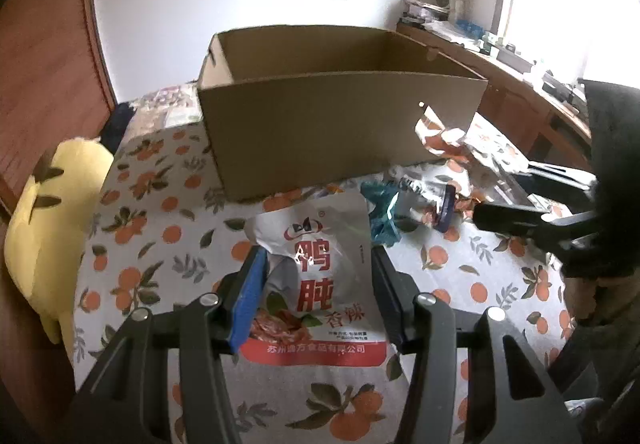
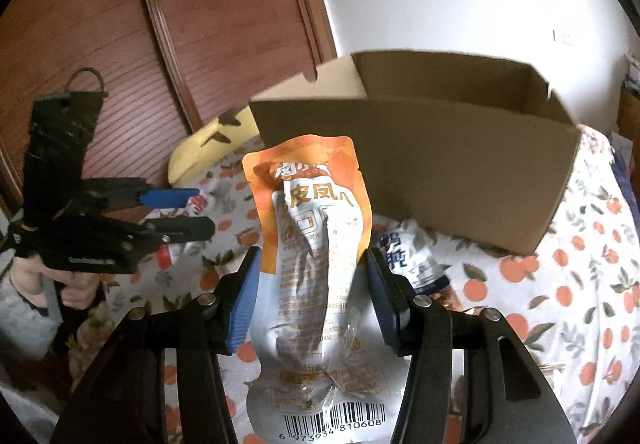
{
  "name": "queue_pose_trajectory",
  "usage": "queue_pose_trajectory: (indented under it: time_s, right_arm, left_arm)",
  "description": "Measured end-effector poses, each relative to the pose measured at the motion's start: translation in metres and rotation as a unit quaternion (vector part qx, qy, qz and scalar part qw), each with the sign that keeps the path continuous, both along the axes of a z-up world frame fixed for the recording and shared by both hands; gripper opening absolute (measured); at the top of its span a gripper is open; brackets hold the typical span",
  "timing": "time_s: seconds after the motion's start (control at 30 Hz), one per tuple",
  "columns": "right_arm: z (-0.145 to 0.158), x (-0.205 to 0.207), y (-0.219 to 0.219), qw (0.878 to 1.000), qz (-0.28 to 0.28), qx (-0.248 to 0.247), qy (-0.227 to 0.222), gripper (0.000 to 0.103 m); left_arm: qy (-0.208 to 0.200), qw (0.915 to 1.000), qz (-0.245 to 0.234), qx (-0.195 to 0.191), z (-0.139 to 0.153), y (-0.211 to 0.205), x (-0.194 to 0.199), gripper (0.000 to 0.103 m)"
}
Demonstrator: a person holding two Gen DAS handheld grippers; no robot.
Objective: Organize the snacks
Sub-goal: 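Lift both held packs and carry them over the cardboard box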
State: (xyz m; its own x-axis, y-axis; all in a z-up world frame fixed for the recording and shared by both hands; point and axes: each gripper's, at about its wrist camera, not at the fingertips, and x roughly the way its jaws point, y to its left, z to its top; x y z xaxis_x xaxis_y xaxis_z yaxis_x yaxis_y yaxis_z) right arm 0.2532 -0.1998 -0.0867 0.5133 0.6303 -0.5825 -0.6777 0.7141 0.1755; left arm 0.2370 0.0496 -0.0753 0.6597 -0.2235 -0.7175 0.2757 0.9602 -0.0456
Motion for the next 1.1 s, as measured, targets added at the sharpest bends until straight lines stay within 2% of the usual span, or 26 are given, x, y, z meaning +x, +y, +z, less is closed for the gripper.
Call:
queue_pose_trajectory:
  time_s: [0.4,0.8,1.1]
  right_arm:
    - [0.041,-0.001,-0.021,0.999,-0.012,-0.004,-0.042,0.053]
    - [0.078,0.034,-0.018,0.997,-0.016,0.005,-0.071,0.053]
    - [0.099,0.070,-0.005,0.995,-0.016,-0.018,-0.100,0.053]
  left_arm:
    - [-0.034,0.9991,-0.025,0.000,0.030,-0.020,0.019,0.052]
    - [-0.069,0.9971,-0.031,-0.005,0.060,-0.026,0.051,0.052]
    - [-0.100,0.9943,-0.036,-0.006,0.088,-0.027,0.087,0.052]
